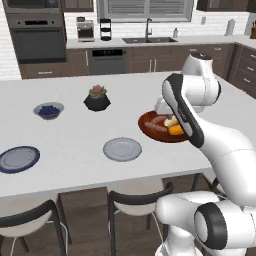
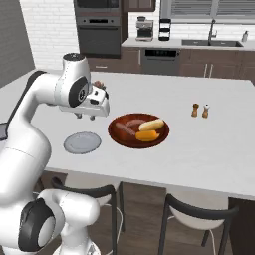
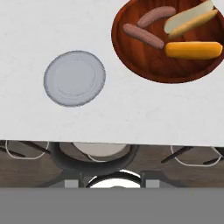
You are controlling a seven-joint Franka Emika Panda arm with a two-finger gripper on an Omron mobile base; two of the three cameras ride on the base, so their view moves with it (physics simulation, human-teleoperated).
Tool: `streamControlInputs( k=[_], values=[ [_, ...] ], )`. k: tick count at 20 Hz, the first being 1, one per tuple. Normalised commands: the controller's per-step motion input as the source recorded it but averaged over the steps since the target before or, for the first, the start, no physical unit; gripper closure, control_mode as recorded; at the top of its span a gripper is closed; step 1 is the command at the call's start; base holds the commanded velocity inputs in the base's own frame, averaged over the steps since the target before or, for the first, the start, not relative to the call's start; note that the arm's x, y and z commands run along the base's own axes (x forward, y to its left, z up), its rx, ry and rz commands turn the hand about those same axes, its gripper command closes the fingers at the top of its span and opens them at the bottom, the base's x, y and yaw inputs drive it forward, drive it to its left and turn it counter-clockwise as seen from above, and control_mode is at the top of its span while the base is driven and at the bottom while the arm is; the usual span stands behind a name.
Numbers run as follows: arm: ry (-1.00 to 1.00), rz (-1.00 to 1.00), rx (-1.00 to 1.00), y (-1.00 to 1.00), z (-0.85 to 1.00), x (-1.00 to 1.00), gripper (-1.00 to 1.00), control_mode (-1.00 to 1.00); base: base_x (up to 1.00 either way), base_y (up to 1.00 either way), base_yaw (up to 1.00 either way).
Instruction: Place one bun and one sausage from the bowl on each plate.
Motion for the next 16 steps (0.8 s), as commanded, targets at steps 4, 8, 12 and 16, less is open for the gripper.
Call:
streamControlInputs(
  k=[4,8,12,16],
  values=[
    [0.0,-0.06,0.0,-0.5,0.0,0.0,-1.0,-1.0,0.0,0.0,0.0],
    [0.0,-0.03,0.0,-0.25,0.0,0.0,-1.0,1.0,0.0,-0.75,-0.03],
    [0.0,0.0,0.0,0.0,0.0,0.0,-1.0,1.0,0.31,-0.86,-0.05],
    [0.0,0.0,0.0,0.0,0.0,0.0,-1.0,1.0,0.73,-0.04,0.0]
  ],
)
